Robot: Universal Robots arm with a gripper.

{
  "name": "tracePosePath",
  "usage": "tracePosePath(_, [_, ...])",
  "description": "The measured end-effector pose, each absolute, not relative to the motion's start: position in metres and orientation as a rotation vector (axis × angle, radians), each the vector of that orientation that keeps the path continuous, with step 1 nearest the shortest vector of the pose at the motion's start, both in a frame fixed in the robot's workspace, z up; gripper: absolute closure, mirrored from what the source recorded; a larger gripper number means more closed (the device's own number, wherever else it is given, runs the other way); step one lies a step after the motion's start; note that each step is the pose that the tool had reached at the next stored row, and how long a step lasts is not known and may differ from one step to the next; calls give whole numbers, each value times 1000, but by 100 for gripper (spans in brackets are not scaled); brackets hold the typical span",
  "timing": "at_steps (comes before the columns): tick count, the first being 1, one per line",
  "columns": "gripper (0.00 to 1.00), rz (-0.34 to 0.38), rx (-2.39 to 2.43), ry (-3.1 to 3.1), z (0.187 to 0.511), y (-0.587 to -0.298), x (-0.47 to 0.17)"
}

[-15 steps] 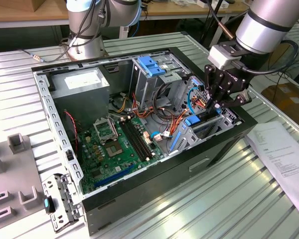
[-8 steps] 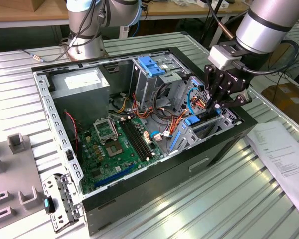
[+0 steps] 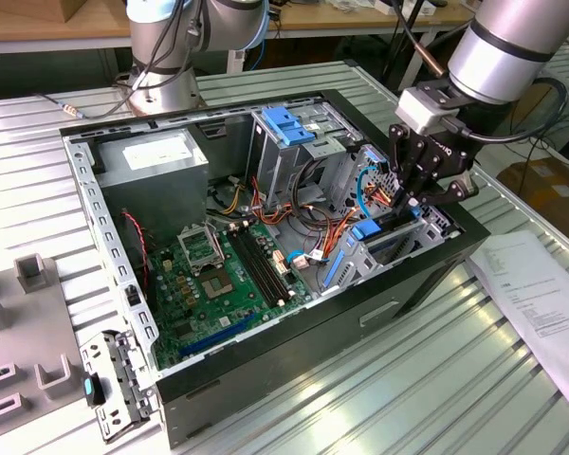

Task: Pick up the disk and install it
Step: 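Insert the first disk wire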

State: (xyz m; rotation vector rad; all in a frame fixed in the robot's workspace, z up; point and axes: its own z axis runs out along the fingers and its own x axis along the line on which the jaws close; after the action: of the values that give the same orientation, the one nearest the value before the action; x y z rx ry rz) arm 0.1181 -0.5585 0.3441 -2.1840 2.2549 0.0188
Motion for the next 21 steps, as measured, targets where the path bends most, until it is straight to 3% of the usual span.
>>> tracePosePath(21, [82,50,-2147,2263,346,-564,118])
